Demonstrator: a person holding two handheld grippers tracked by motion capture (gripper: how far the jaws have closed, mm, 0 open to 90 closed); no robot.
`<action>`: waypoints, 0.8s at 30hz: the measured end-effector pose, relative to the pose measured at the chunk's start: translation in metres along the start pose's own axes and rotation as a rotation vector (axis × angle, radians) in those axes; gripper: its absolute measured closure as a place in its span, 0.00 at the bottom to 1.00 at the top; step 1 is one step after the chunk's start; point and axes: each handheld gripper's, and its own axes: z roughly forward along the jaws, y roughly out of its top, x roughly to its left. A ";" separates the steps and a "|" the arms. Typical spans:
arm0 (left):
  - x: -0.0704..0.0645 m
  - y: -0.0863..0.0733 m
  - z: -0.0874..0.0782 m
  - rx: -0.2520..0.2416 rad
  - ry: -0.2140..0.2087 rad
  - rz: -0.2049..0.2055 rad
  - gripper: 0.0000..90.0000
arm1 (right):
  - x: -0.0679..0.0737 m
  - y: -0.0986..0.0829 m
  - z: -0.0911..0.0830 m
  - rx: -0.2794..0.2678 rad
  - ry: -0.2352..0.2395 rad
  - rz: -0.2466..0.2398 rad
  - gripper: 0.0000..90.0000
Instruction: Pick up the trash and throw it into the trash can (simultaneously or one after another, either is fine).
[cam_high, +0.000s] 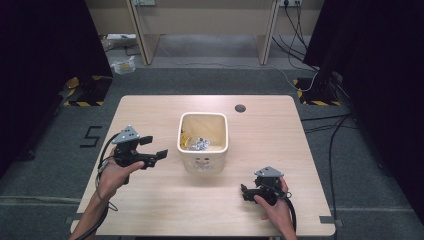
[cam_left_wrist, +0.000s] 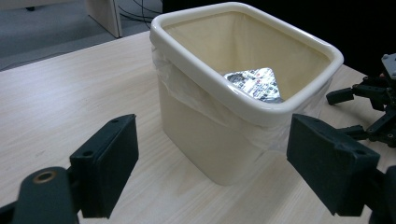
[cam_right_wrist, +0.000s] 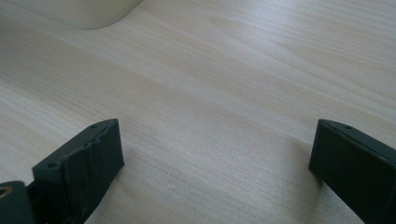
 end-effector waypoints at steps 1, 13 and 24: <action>0.000 -0.002 -0.001 -0.001 0.000 -0.001 0.18 | 0.000 0.000 0.000 0.000 0.000 0.001 0.03; -0.007 -0.021 -0.006 -0.006 0.013 0.015 0.18 | 0.000 0.000 0.000 0.000 0.000 0.000 0.03; -0.012 -0.035 -0.003 0.005 0.034 0.031 0.18 | 0.000 0.000 0.000 0.000 0.000 -0.001 0.03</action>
